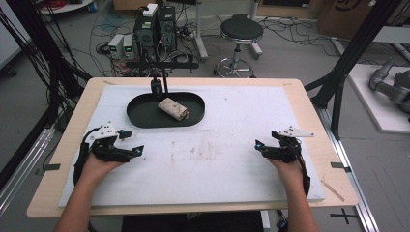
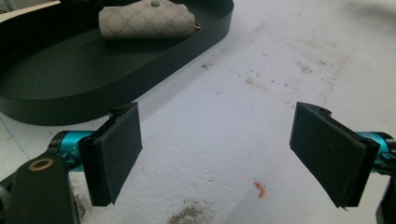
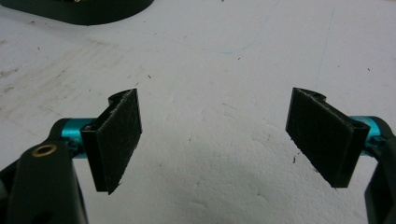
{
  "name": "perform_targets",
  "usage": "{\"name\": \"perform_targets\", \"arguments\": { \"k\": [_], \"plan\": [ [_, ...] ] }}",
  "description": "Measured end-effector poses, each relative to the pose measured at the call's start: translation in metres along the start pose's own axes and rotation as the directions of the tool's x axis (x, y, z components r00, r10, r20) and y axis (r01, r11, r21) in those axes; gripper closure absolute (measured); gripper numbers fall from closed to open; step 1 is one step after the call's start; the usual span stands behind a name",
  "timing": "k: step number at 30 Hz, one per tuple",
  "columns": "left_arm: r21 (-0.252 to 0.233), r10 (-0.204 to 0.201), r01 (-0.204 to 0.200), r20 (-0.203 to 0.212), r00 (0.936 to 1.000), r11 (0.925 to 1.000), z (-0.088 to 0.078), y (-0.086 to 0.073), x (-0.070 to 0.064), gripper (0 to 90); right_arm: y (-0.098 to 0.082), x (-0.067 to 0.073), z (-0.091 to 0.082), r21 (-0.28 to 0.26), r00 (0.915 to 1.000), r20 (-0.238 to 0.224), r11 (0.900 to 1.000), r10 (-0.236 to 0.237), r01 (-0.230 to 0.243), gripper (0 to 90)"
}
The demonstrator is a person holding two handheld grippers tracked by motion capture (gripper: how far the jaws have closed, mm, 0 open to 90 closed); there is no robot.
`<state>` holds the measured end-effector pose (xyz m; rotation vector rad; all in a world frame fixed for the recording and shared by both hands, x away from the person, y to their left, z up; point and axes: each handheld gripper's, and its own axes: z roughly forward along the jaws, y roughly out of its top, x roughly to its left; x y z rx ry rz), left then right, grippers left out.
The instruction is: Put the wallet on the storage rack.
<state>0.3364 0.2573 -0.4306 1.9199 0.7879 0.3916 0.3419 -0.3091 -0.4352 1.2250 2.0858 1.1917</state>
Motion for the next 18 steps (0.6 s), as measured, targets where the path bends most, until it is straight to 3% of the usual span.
{"name": "perform_targets", "arguments": {
  "k": [18],
  "plan": [
    [0.001,-0.003,0.003,-0.006,1.0,1.0,-0.0013,0.0004,-0.0001,16.7,-0.001,0.003,0.0031,0.02,1.0,-0.001,1.0,-0.004,0.004,18.9]
  ]
}}
